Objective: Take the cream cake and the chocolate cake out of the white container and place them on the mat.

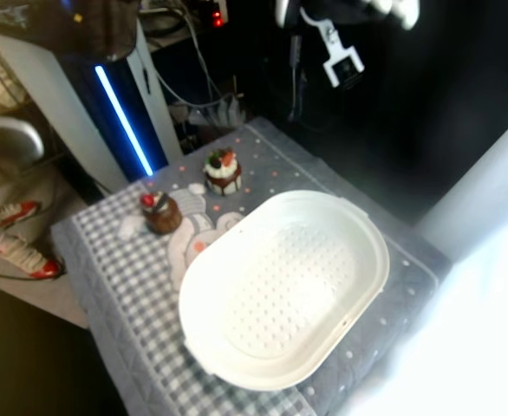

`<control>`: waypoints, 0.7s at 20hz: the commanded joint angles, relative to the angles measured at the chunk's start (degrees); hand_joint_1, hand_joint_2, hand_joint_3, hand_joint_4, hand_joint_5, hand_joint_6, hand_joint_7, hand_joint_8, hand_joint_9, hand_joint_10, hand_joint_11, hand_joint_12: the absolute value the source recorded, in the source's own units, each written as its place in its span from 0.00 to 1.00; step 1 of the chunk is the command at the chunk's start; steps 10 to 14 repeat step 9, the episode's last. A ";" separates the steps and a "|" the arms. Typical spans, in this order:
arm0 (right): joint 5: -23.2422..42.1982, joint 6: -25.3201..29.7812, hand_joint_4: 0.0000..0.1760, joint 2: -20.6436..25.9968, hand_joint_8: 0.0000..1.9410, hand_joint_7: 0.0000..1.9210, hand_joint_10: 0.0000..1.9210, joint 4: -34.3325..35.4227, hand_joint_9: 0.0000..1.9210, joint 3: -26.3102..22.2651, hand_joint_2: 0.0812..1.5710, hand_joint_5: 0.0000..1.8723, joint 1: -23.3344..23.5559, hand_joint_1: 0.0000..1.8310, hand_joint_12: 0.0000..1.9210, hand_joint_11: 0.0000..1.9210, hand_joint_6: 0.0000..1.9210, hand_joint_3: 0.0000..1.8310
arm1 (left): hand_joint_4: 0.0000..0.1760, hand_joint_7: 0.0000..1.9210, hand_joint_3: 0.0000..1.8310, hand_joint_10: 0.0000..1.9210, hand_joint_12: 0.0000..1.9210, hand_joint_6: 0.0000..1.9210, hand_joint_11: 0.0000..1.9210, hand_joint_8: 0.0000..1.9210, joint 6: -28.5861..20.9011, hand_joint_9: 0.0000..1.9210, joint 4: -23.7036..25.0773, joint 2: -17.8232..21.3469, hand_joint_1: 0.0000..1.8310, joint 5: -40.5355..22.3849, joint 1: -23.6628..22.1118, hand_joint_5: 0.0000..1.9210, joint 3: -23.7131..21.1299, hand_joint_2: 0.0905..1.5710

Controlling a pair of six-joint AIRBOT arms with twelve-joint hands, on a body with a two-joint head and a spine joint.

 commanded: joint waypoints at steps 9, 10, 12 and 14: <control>7.00 0.04 0.18 7.06 0.65 0.00 0.76 -0.39 0.00 -5.58 0.74 0.00 0.59 0.04 0.96 0.00 0.63 0.01 | 0.00 0.21 0.00 0.05 0.53 0.00 0.00 0.00 -4.52 0.18 -1.74 0.49 0.00 -7.26 -2.09 0.20 -2.36 0.83; 7.00 0.04 0.18 7.06 0.65 0.00 0.76 -0.39 0.00 -5.58 0.74 0.00 0.59 0.04 0.96 0.00 0.63 0.01 | 0.00 0.21 0.00 0.05 0.53 0.00 0.00 0.00 -4.52 0.18 -1.74 0.49 0.00 -7.26 -2.09 0.20 -2.36 0.83; 7.00 0.04 0.18 7.06 0.65 0.00 0.76 -0.39 0.00 -5.58 0.74 0.00 0.59 0.04 0.96 0.00 0.63 0.01 | 0.00 0.21 0.00 0.05 0.53 0.00 0.00 0.00 -4.52 0.18 -1.74 0.49 0.00 -7.26 -2.09 0.20 -2.36 0.83; 7.00 0.04 0.18 7.06 0.65 0.00 0.76 -0.39 0.00 -5.58 0.74 0.00 0.59 0.04 0.96 0.00 0.63 0.01 | 0.00 0.21 0.00 0.05 0.53 0.00 0.00 0.00 -4.52 0.18 -1.74 0.49 0.00 -7.26 -2.09 0.20 -2.36 0.83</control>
